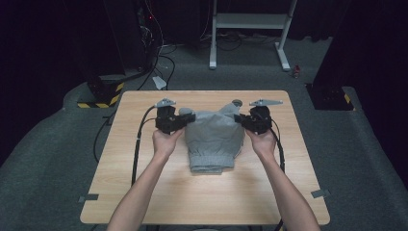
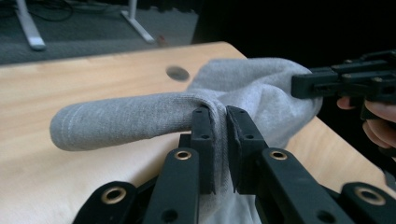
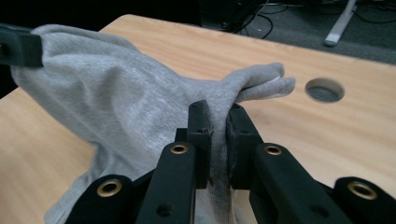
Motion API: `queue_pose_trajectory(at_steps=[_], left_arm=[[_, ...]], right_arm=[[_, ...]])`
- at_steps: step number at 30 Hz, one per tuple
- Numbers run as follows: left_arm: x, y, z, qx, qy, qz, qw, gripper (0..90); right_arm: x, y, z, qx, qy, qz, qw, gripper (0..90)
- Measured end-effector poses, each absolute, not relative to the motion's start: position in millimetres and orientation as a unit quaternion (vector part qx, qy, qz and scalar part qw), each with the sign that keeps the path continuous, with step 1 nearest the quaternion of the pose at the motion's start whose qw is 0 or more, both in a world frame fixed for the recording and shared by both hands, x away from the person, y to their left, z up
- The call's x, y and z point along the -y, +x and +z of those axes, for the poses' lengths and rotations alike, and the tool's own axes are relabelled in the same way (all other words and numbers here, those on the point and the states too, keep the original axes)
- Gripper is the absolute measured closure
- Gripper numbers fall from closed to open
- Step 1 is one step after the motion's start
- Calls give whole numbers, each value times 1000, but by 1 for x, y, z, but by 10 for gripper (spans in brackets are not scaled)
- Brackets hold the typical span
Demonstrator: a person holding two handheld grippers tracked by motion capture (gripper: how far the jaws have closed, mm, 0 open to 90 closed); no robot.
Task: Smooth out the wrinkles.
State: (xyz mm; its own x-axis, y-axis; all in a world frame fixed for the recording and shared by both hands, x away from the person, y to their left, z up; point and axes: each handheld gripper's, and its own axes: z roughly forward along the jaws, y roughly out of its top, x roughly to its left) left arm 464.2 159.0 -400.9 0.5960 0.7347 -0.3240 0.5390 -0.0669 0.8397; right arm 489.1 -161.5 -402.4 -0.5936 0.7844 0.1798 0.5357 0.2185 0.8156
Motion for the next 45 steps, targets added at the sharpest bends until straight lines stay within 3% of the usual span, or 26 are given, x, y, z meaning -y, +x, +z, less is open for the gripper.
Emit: queue_pose_trajectory(at_steps=[10,24,30,34,45], left_arm=[[-161,409,-439,-414,748,70,513,816],[-170,368,-489,-417,778,58,467,812],[-169,365,-500,-416,786,61,454,811],[-163,365,-501,-402,797,93,441,810],[-149,380,-503,-413,791,97,441,807]], right_arm=[[169,421,-445,-769,414,473,118,816],[163,370,-491,-816,400,403,108,799],[159,364,-503,-825,403,382,103,790],[155,367,-509,-832,401,365,121,784],[158,390,-509,-827,417,345,149,766]])
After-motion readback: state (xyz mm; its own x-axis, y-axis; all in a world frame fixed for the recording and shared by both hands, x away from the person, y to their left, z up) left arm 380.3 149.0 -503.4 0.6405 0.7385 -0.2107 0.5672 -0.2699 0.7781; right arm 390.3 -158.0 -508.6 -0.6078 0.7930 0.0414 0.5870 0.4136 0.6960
